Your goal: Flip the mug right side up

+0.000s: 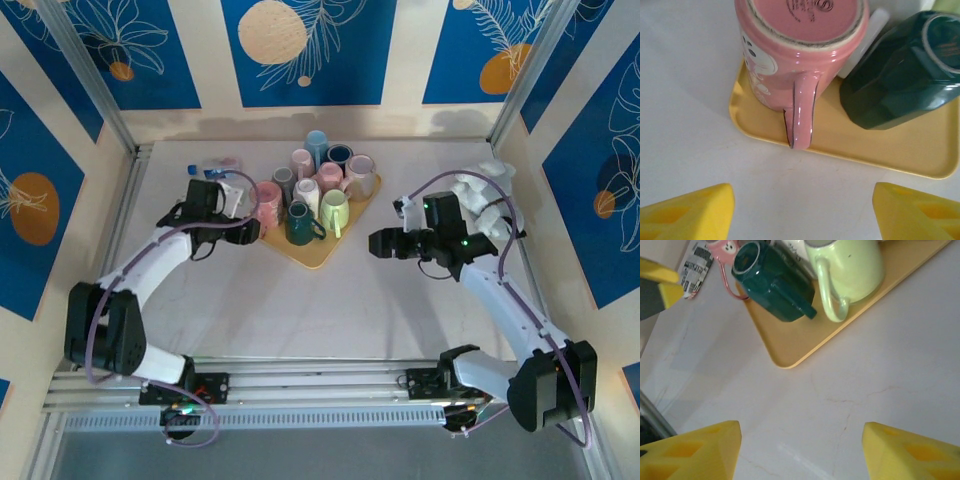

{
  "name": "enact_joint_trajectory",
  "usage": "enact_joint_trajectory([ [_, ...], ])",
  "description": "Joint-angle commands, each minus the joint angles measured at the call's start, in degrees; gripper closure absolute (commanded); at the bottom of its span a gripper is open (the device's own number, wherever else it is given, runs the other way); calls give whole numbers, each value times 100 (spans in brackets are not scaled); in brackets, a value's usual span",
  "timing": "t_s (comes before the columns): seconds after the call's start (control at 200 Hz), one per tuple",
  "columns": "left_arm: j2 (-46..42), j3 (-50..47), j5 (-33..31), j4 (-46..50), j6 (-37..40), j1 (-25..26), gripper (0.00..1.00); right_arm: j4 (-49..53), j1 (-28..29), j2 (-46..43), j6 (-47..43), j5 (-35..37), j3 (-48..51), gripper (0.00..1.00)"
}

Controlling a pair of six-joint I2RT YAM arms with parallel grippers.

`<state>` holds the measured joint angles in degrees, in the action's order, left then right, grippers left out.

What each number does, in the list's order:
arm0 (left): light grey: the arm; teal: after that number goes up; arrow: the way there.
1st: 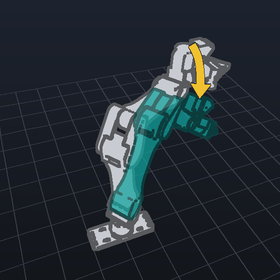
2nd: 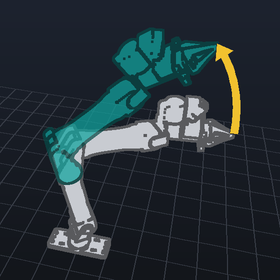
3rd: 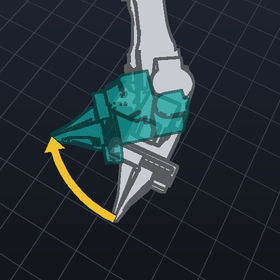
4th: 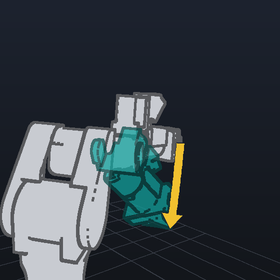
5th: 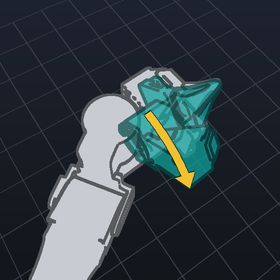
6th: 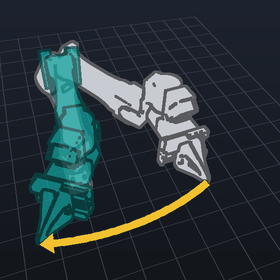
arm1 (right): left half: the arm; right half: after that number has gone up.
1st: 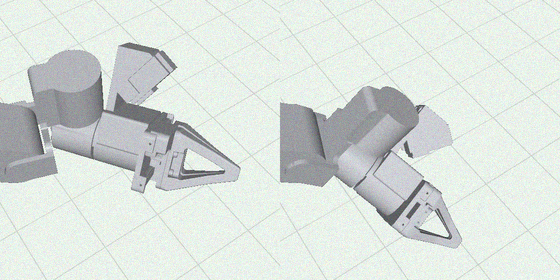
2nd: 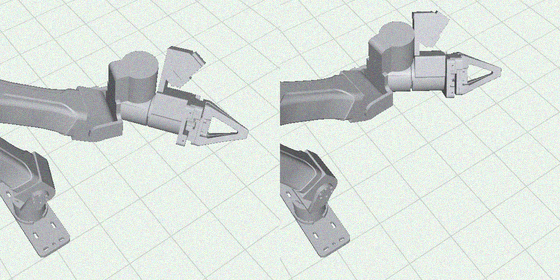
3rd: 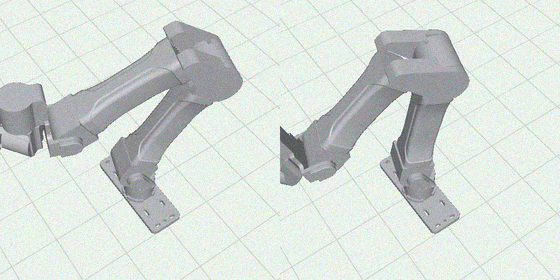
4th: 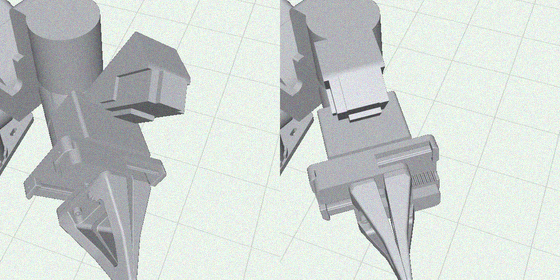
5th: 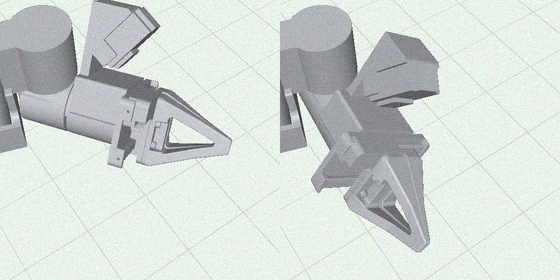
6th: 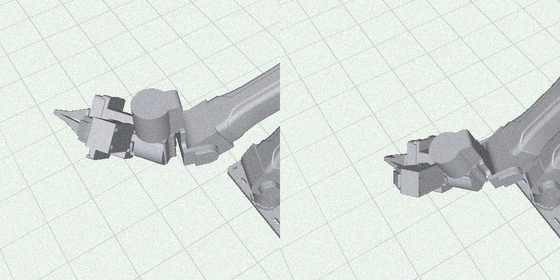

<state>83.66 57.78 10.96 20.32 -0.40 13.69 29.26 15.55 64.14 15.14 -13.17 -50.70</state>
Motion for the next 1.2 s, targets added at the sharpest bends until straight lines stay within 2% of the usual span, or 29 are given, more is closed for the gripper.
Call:
enact_joint_trajectory([
  [0.0,144,325,45,236,184,37,31,272,96,61,106,-177,-212,35],
  [0.15,390,334,156,-75,86,50,35,182,176,172,237,-126,-287,35],
  [0.34,663,456,292,-204,6,122,34,177,205,304,246,-55,-395,35],
  [0.425,811,552,234,-222,-59,166,34,187,209,377,258,-79,-438,35],
  [0.775,1401,1003,86,-270,-161,237,44,230,287,538,249,-195,-564,36],
  [1.045,1779,1251,-47,-158,-161,318,46,265,284,547,200,-201,-593,37],
  [1.195,1939,1318,-173,-86,-94,345,52,283,277,557,173,-229,-617,38],
])
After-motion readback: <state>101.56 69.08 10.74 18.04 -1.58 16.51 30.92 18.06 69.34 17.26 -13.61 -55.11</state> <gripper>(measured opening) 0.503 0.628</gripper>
